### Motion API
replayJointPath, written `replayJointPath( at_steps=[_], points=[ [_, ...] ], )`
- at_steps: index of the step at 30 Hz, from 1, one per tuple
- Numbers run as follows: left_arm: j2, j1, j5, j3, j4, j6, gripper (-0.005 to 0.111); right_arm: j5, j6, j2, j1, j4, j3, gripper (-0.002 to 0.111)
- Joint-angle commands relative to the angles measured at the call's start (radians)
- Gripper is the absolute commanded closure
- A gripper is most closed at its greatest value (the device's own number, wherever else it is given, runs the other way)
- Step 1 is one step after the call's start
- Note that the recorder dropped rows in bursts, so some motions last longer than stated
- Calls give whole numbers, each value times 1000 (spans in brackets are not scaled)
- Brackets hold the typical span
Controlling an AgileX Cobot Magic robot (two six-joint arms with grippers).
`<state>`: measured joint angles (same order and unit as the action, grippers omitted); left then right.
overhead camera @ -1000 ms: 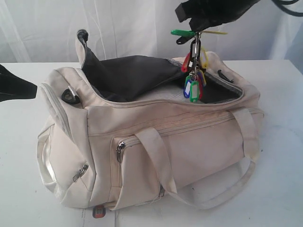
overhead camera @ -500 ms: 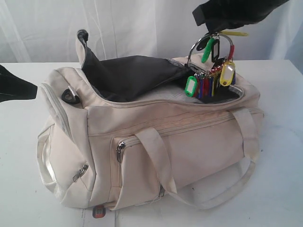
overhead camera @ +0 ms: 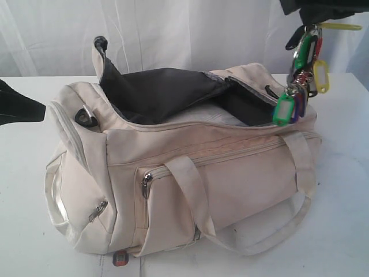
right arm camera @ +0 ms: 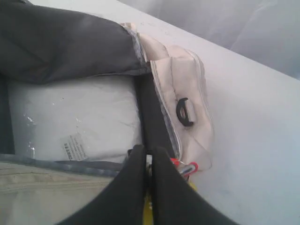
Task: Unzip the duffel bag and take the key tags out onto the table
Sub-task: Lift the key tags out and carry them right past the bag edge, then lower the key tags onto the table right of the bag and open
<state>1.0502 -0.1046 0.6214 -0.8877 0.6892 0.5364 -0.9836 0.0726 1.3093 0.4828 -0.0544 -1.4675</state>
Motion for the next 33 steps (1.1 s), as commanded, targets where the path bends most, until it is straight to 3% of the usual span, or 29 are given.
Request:
replayJointPath(
  at_steps=[1,9,17,33],
  points=[
    [-10,1,18,4,28,1,107,-28,-50,-53,-5,-47,58,108],
    [-10,1,18,4,28,1,107,-2,-90,-137,-5,-64,284,108],
    [-10,1,22,4,28,1,107,72,-314,-160,-5,-254,450,108],
    [-10,1,20,4,28,1,107,352,-392,-87,-5,-162,656,108]
  ],
)
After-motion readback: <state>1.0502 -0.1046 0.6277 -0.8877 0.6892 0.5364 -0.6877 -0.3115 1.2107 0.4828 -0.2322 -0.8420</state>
